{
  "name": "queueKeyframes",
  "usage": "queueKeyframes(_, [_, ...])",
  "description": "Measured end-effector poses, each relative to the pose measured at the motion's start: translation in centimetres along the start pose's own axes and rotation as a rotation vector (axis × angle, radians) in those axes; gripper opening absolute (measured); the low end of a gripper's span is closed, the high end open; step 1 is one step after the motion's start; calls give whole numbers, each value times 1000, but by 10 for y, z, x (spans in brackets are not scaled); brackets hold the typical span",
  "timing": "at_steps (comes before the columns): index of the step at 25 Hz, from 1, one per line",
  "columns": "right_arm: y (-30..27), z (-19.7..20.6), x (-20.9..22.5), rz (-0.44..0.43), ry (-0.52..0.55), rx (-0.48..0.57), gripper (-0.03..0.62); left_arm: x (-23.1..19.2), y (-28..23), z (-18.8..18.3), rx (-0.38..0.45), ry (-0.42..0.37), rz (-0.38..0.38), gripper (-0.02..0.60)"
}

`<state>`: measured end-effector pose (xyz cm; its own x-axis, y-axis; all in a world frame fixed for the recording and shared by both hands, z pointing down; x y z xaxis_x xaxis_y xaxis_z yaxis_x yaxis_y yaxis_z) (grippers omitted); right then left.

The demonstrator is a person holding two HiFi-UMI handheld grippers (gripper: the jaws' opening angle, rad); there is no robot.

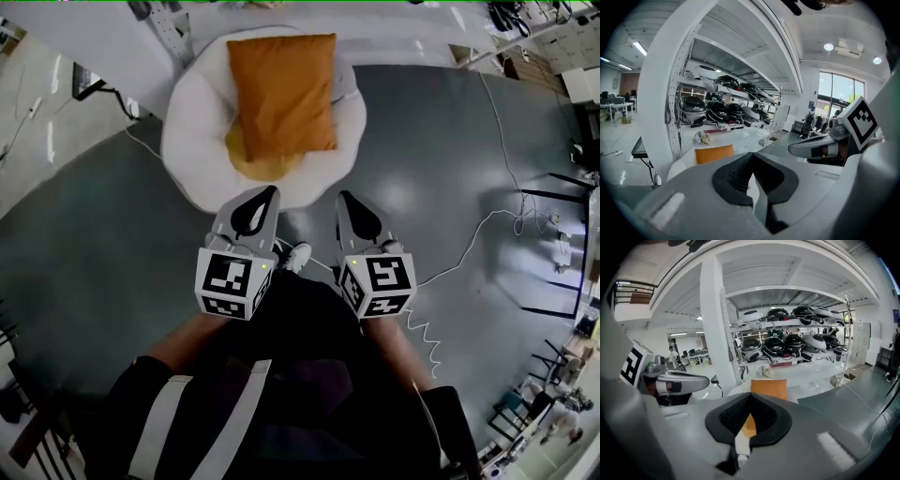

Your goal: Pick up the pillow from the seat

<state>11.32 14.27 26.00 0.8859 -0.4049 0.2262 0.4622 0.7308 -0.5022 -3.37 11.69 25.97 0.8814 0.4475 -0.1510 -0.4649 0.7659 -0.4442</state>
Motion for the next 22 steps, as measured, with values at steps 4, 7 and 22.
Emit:
queueKeyframes(4, [-21, -11, 8, 17, 7, -34, 3, -18, -18, -7, 2, 26, 4, 5])
queueKeyframes(7, [-36, -21, 7, 25, 28, -46, 3, -33, -30, -8, 5, 29, 8, 5])
queueKeyframes(22, [-89, -57, 4, -40, 147, -67, 3, -83, -41, -21, 75, 97, -115, 5])
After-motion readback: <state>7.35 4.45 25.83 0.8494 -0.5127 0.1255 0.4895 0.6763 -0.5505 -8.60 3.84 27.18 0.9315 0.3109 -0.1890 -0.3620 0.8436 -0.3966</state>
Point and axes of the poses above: the fingertips, and each gripper's own axes: y backward along the fingers, x to its right, z out of its underside, the point moved 4 cm from there along y, backward along the fingers, and after that the axes turned 11 degrees about -z, right-handed, at the moved point
